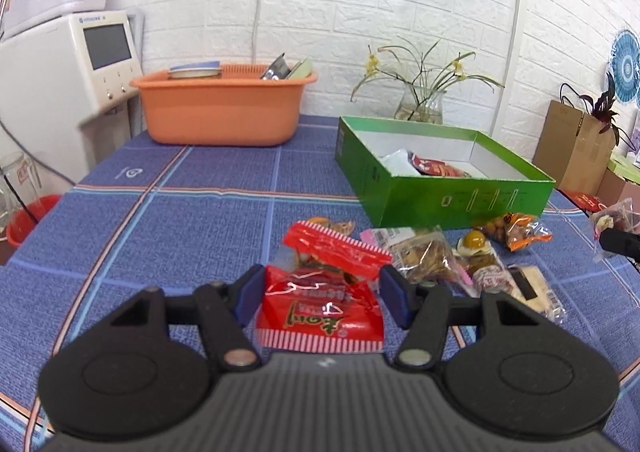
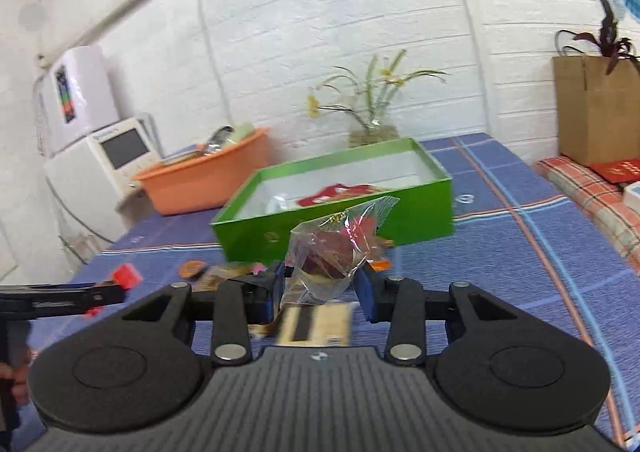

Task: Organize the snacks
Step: 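Carry red candy packs into the green box with left tool while right tool carries clear bag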

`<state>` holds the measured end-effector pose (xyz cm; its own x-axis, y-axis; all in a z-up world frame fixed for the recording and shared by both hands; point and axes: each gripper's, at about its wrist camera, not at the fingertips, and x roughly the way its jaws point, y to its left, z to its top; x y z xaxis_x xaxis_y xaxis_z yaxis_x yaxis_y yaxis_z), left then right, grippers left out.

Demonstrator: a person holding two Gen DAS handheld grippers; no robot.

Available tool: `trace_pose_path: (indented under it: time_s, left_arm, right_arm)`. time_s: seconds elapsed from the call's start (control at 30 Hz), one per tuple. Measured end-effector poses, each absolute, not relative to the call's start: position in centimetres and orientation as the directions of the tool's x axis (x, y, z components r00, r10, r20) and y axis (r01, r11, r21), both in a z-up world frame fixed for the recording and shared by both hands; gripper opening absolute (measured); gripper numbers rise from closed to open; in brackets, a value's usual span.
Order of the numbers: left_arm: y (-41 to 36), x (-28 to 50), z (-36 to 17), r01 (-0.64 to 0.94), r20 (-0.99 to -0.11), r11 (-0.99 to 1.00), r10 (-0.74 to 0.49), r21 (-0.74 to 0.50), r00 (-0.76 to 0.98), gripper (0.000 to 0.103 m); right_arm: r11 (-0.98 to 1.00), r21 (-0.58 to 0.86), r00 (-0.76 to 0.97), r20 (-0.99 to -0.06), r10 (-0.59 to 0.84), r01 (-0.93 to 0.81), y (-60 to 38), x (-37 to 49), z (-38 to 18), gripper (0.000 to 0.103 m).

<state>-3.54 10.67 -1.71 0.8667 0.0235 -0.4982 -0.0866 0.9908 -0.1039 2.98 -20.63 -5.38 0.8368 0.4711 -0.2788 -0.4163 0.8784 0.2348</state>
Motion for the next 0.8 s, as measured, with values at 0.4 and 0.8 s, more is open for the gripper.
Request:
trace_pose_path:
  time_s: [0.4, 0.8]
  left_arm:
    - [8.7, -3.5, -0.5, -0.111, -0.467, 0.988, 0.046, -0.112, 0.883, 0.061]
    - [6.1, -2.8, 0.0, -0.131, -0.447, 0.991, 0.101, -0.036, 0.889, 0.061]
  right_arm:
    - [0.807, 0.278, 0.763, -0.272, 0.586, -0.521, -18.4, 1.1, -5.3, 0.067]
    - [0.782, 0.312, 0.741, -0.266, 0.617, -0.539, -17.9, 0.4, -5.7, 0.067]
